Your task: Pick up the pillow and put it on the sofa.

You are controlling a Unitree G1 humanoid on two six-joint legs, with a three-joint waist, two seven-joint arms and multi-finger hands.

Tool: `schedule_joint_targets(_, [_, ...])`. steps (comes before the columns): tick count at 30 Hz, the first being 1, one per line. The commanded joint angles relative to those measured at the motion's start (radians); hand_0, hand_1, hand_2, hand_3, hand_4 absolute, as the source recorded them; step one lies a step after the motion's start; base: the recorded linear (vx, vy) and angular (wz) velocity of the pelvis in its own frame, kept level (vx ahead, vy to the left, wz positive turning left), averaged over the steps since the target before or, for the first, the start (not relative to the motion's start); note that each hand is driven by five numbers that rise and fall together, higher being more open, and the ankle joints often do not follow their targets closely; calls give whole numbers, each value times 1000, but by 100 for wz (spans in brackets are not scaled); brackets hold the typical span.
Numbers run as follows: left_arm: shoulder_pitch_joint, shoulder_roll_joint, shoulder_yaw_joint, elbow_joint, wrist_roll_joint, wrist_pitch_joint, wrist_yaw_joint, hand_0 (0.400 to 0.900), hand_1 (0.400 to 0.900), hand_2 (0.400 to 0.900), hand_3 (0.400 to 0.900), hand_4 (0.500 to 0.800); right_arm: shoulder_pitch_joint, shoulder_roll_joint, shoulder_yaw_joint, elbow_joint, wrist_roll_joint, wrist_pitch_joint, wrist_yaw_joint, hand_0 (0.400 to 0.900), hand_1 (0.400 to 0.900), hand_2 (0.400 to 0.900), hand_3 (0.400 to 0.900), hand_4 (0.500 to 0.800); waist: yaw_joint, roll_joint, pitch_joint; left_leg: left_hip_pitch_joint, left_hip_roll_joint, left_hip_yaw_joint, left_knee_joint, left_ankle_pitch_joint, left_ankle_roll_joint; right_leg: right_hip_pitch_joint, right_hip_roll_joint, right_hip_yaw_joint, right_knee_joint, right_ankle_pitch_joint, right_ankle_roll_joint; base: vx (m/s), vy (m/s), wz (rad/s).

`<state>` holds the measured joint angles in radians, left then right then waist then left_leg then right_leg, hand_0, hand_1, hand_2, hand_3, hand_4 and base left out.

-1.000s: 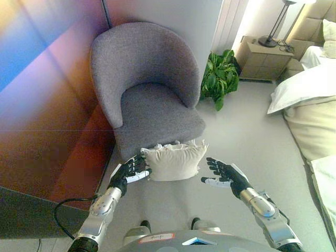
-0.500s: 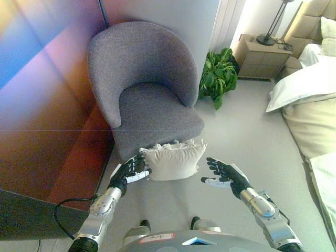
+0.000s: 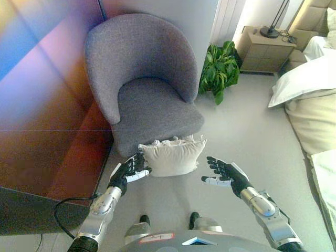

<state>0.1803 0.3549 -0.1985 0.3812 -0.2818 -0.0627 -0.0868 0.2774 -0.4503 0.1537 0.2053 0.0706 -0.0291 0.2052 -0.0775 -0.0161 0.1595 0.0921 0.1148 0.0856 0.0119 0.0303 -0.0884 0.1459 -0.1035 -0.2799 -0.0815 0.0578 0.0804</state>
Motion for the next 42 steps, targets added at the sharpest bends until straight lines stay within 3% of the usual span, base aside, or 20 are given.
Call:
schedule_joint_targets(1, [-90, 20, 9, -50, -36, -62, 2, 900, 900, 900, 900, 800, -94, -50, -29, -104, 53, -104, -25, 900, 900, 900, 900, 800, 19, -26, 22, -158, 96, -67, 346, -31, -41, -21, 36, 21, 74, -77, -27, -7, -218, -20])
schedule_joint_targets(3, [-83, 10, 10, -50, -39, -58, 4, 900, 900, 900, 900, 800, -99, -54, -24, -105, 51, -102, -31, 900, 900, 900, 900, 800, 32, -26, 44, -219, 93, -91, 493, 15, -19, 0, 50, 24, 56, -79, -47, 16, -159, -13])
schedule_joint_targets(5, [-79, 0, 13, -49, -48, -55, 8, 900, 900, 900, 900, 800, -109, -59, -24, -105, 53, -101, -37, 900, 900, 900, 900, 800, 43, -30, 63, -279, 66, -104, 623, 42, -3, 13, 52, 25, 46, -85, -61, 20, -80, -11])
schedule_joint_targets(8, [-88, -4, 10, -50, -54, -57, 13, 900, 900, 900, 900, 800, -117, -61, -27, -103, 46, -99, -45, 900, 900, 900, 900, 800, 49, -26, 75, -345, 39, -105, 629, 63, -6, 23, 50, 16, 42, -98, -61, 6, -9, -2])
schedule_joint_targets(10, [-100, -3, 11, -50, -63, -64, 26, 900, 900, 900, 900, 800, -139, -56, -29, -96, 46, -102, -61, 900, 900, 900, 900, 800, 63, -24, 81, -433, 13, -85, 498, 58, -8, 27, 52, 21, 35, -101, -47, 153, 42, -13])
schedule_joint_targets(12, [-107, -2, 6, -46, -62, -69, 31, 900, 900, 900, 900, 800, -148, -57, -26, -83, 43, -107, -68, 900, 900, 900, 900, 800, 71, -25, 78, -433, 16, -66, 396, 69, -6, 23, 51, 26, 35, -104, -39, 205, 75, -16])
schedule_joint_targets(13, [-123, -7, -4, -40, -60, -78, 43, 900, 900, 900, 900, 800, -166, -57, -20, -69, 39, -115, -85, 900, 900, 900, 900, 800, 85, 3, 80, -444, 35, -56, 186, 165, -25, 31, 76, 28, 27, -114, -24, 169, 76, -13])
schedule_joint_targets(15, [-135, -15, -12, -30, -63, -87, 58, 900, 900, 900, 900, 800, -188, -61, -7, -48, 31, -121, -101, 900, 900, 900, 900, 800, 103, 12, 81, -452, 33, -38, 37, 218, -41, 50, 85, 32, 17, -131, -14, 252, 105, -23])
schedule_joint_targets(18, [-140, -16, -8, -30, -70, -90, 71, 900, 900, 900, 900, 800, -220, -59, 14, -26, 23, -121, -112, 900, 900, 900, 900, 800, 123, 9, 69, -469, 50, 8, 3, 266, -59, 93, 88, 49, 8, -171, -3, 242, 105, -36])
schedule_joint_targets(20, [-135, -16, 1, -35, -83, -93, 74, 900, 900, 900, 900, 800, -229, -52, 23, -22, 21, -120, -109, 900, 900, 900, 900, 800, 138, 5, 55, -450, 59, 13, 2, 257, -45, 105, 85, 70, 15, -187, 1, 330, 155, -43])
schedule_joint_targets(21, [-148, -8, -1, -37, -92, -95, 90, 900, 900, 900, 900, 800, -241, -38, 31, -18, 16, -118, -118, 900, 900, 900, 900, 800, 143, -13, 36, -479, 60, 56, 74, 250, -26, 150, 56, 55, 37, -230, 5, 411, 183, -17])
schedule_joint_targets(25, [-169, 34, -5, -51, -90, -94, 102, 900, 900, 900, 900, 800, -260, -5, 49, -9, 22, -110, -113, 900, 900, 900, 900, 800, 173, -86, 14, -474, 14, 58, 152, 163, 40, 102, -18, 54, 260, -259, 36, 442, 201, 6])
schedule_joint_targets(27, [-177, 51, -7, -56, -75, -93, 103, 900, 900, 900, 900, 800, -263, 1, 51, -3, 19, -108, -109, 900, 900, 900, 900, 800, 169, -112, 8, -449, -43, 65, 160, 100, 91, 13, -61, 64, 466, -105, 79, 328, 270, 43])
schedule_joint_targets(29, [-189, 63, -5, -64, -87, -99, 117, 900, 900, 900, 900, 800, -291, 8, 61, 4, 18, -109, -117, 900, 900, 900, 900, 800, 152, -100, 39, -404, -69, 75, 146, 65, 132, -95, -89, 68, 687, 39, 104, 241, 305, 19])
schedule_joint_targets(31, [-208, 67, -12, -67, -94, -101, 127, 900, 900, 900, 900, 800, -322, 15, 68, 10, 13, -107, -129, 900, 900, 900, 900, 800, 140, -73, 62, -347, -70, 82, 119, 38, 156, -178, -103, 41, 789, 66, 107, 245, 239, 9])
schedule_joint_targets(32, [-219, 67, -13, -64, -97, -101, 132, 900, 900, 900, 900, 800, -338, 19, 70, 10, 11, -105, -137, 900, 900, 900, 900, 800, 131, -70, 81, -315, -80, 74, 107, 28, 165, -231, -106, 44, 836, 36, 105, 274, 145, 21])
schedule_joint_targets(35, [-257, 66, -24, -52, -112, -106, 147, 900, 900, 900, 900, 800, -368, 10, 57, 1, 11, -106, -162, 900, 900, 900, 900, 800, 107, -58, 117, -251, -88, 38, 71, 15, 152, -321, -118, 14, 729, -37, 82, 269, -3, 29])
schedule_joint_targets(38, [-285, 59, -41, -43, -109, -114, 152, 900, 900, 900, 900, 800, -383, 1, 40, 7, 5, -106, -192, 900, 900, 900, 900, 800, 96, -45, 132, -221, -71, 13, 54, -13, 114, -355, -197, -14, 502, -47, 76, 246, -152, 27])
schedule_joint_targets(40, [-301, 55, -44, -23, -104, -111, 154, 900, 900, 900, 900, 800, -380, -1, 24, 10, 1, -107, -209, 900, 900, 900, 900, 800, 82, -58, 130, -206, -66, -11, 40, -28, 74, -367, -248, 9, 238, 34, 104, 308, -326, 46])
schedule_joint_targets(42, [-311, 63, -41, -10, -92, -107, 157, 900, 900, 900, 900, 800, -366, -8, 6, -7, -14, -100, -218, 900, 900, 900, 900, 800, 62, -66, 128, -162, -45, -38, 4, -44, 43, -390, -281, 48, 71, 166, 154, 351, -311, 58])
